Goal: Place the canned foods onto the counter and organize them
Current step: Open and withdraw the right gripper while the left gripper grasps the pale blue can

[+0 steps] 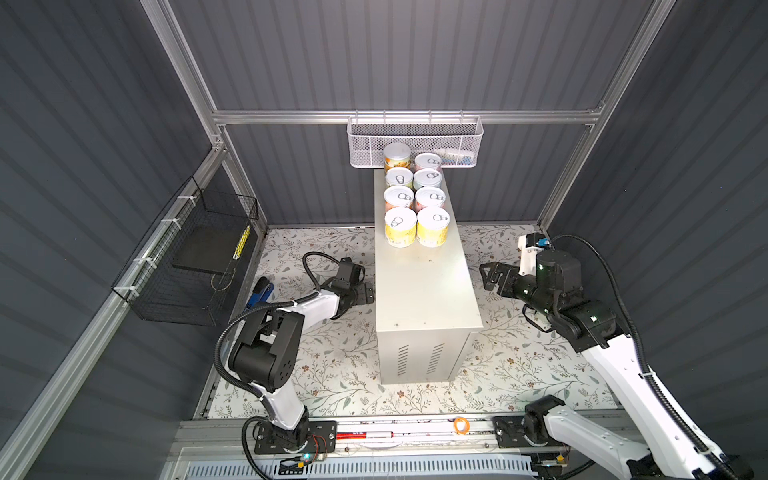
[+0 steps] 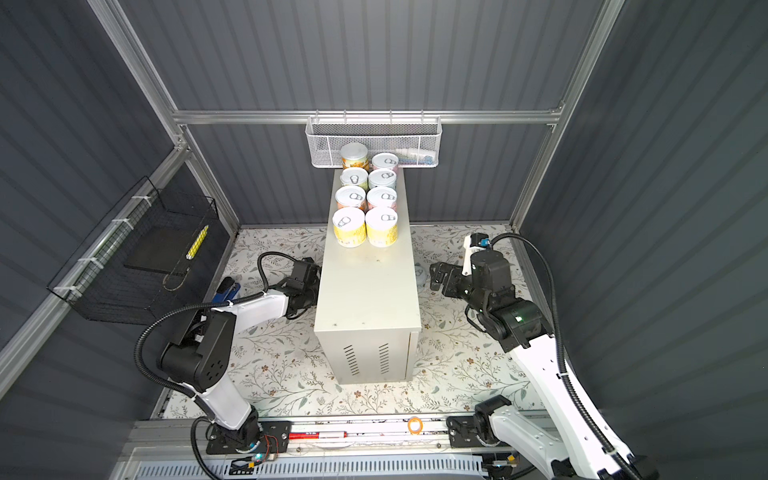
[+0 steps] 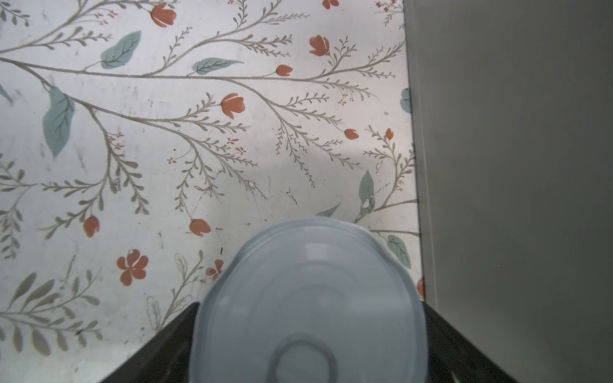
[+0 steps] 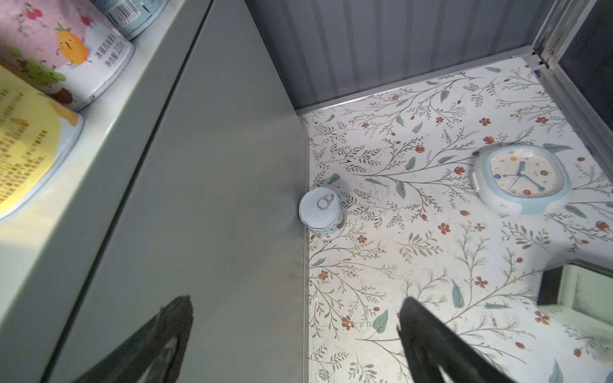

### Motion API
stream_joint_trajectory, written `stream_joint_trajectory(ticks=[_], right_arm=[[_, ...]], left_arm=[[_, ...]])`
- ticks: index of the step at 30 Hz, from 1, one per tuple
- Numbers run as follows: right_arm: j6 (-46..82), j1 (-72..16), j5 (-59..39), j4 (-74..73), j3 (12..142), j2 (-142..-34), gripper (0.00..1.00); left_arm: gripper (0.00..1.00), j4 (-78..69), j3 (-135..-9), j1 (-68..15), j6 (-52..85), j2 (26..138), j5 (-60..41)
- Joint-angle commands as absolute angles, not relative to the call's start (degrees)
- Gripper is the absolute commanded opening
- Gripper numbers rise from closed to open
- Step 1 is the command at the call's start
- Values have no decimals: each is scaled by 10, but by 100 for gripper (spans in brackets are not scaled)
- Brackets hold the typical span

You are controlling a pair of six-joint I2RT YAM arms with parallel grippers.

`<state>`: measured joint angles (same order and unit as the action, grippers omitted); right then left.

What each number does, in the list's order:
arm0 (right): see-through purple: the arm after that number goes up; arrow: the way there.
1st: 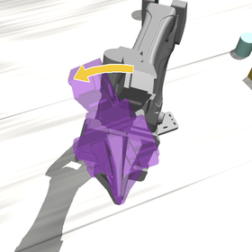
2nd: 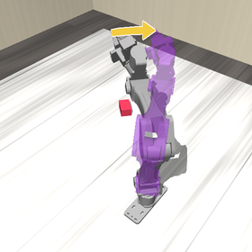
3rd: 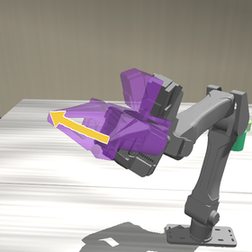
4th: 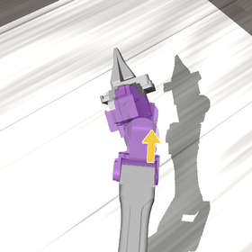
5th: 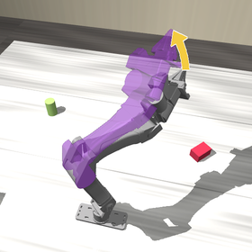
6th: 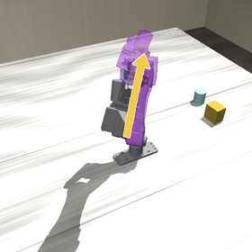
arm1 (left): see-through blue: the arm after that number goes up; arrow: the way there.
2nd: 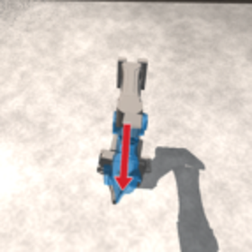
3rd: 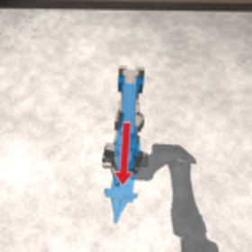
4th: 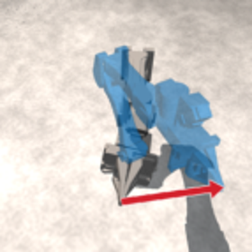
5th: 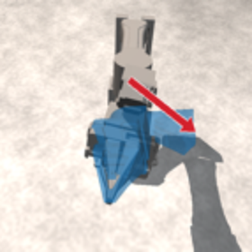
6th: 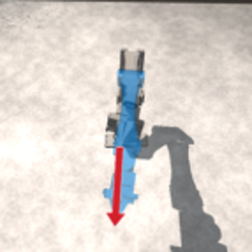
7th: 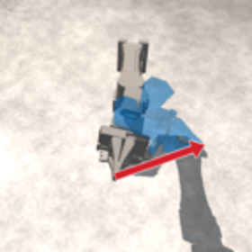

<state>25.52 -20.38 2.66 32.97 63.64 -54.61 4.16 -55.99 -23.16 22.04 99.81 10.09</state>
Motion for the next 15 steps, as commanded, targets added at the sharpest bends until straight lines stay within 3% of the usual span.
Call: stream_joint_trajectory(ticks=[1, 15], right_arm=[[259, -201, 17, 320, 635, -547, 98], [256, -201, 7, 319, 634, -555, 98]], left_arm=[[97, 29, -584, -229, 212, 1013, 120], [93, 37, -598, -229, 208, 1041, 141]])
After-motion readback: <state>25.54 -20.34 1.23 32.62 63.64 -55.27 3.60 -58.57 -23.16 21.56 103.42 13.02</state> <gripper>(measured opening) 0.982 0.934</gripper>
